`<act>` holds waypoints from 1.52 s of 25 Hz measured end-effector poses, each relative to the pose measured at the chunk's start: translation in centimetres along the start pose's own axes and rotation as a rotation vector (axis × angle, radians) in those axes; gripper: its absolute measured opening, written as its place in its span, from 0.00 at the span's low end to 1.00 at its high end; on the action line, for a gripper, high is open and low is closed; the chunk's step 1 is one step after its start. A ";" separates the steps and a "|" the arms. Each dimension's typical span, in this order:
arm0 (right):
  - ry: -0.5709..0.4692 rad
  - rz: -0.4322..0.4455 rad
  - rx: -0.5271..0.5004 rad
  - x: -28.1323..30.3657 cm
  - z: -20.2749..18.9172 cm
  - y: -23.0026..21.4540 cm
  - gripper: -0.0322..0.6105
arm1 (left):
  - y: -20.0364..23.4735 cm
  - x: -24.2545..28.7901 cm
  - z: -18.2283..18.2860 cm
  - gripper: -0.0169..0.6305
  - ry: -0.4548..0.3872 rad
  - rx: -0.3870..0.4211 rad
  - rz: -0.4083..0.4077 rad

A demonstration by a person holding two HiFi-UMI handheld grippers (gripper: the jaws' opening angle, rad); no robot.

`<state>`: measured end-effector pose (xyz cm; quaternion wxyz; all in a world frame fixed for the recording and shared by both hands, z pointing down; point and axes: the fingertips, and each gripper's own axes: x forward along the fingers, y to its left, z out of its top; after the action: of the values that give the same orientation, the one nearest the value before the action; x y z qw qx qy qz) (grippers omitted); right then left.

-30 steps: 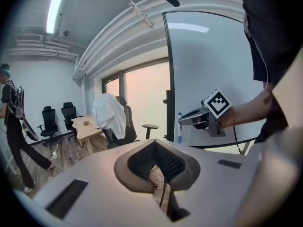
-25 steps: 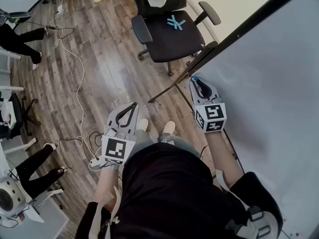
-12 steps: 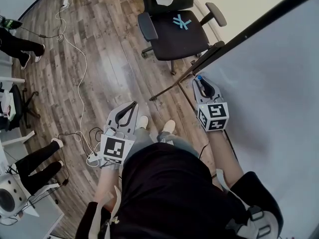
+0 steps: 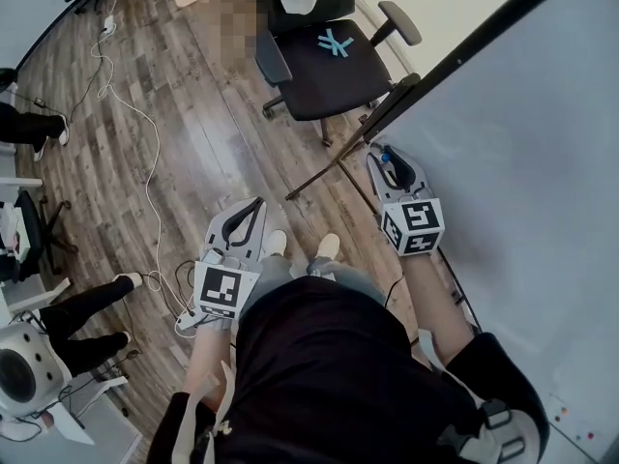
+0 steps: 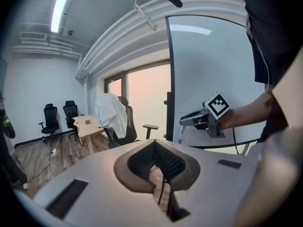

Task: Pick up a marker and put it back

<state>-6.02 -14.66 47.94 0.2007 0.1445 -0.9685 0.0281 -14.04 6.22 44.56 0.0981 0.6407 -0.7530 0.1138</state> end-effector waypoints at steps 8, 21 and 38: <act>-0.072 -0.071 0.025 -3.3 2.0 -0.3 0.26 | -0.9 2.1 1.5 0.04 -0.041 0.034 -0.114; -0.145 -0.228 0.047 -10.3 4.0 -1.9 0.25 | -5.0 6.5 4.8 0.04 -0.116 0.081 -0.341; -0.173 -0.461 0.117 -20.8 2.5 -2.5 0.18 | -13.6 9.8 8.6 0.04 -0.169 0.150 -0.629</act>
<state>12.01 -11.77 37.36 0.1093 0.3746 -0.9204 0.0253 -2.15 -7.63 39.84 0.0182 0.8543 -0.5134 0.0794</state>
